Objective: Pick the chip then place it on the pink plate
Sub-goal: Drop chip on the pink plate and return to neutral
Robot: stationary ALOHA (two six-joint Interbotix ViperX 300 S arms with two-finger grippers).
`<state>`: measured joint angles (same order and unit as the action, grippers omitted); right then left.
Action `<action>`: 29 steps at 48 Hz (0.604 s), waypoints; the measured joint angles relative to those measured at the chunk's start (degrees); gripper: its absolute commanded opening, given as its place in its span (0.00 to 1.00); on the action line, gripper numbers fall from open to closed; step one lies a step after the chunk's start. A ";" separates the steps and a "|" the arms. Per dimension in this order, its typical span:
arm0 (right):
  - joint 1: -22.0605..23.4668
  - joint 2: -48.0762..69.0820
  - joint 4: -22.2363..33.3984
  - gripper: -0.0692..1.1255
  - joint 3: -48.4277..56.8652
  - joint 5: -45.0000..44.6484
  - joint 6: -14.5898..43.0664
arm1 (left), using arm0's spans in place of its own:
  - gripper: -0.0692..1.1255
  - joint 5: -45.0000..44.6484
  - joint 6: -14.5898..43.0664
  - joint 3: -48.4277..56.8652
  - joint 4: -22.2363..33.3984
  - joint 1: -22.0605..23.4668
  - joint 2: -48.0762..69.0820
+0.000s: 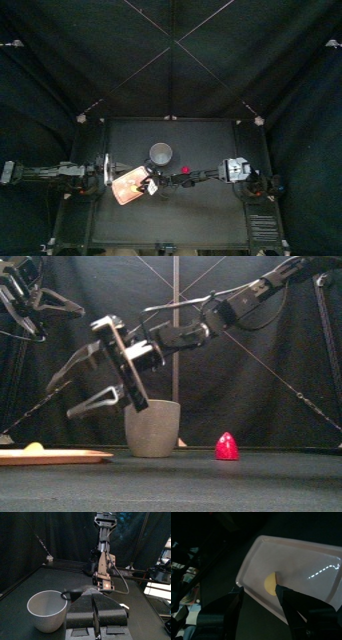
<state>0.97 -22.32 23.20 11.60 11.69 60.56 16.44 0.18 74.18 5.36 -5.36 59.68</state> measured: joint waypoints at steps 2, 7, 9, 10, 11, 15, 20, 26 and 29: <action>0.09 1.85 1.14 0.80 1.76 0.26 0.00 | 0.04 0.09 -0.09 0.00 0.00 -0.09 0.00; 0.62 6.42 3.16 0.80 6.15 1.14 0.00 | 0.04 0.00 0.00 0.00 -0.09 -0.09 0.09; 0.97 8.26 3.60 0.80 8.00 1.49 0.09 | 0.04 0.00 0.00 0.00 -0.09 0.00 0.00; 1.14 8.96 3.78 0.80 8.79 1.58 0.09 | 0.04 0.00 0.00 0.00 -0.09 -0.09 0.09; 1.32 9.84 4.04 0.80 9.76 1.76 0.09 | 0.04 0.00 0.00 0.00 -0.09 0.00 0.00; 2.37 14.24 5.01 0.80 13.80 2.72 0.00 | 0.04 0.00 -0.09 0.00 -0.09 -0.09 0.00; 4.04 19.51 6.24 0.80 18.02 4.13 -0.18 | 0.04 0.00 0.09 0.00 -0.09 0.00 0.09; 6.42 26.02 8.17 0.80 23.64 6.15 -0.18 | 0.04 0.00 0.09 0.09 -0.18 -0.09 0.00; 7.47 29.00 9.14 0.80 26.28 7.29 -0.18 | 0.04 0.00 0.09 0.26 -0.18 -0.18 0.09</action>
<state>8.44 6.68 32.34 37.88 18.98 60.38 16.44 0.26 74.44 5.19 -5.54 59.77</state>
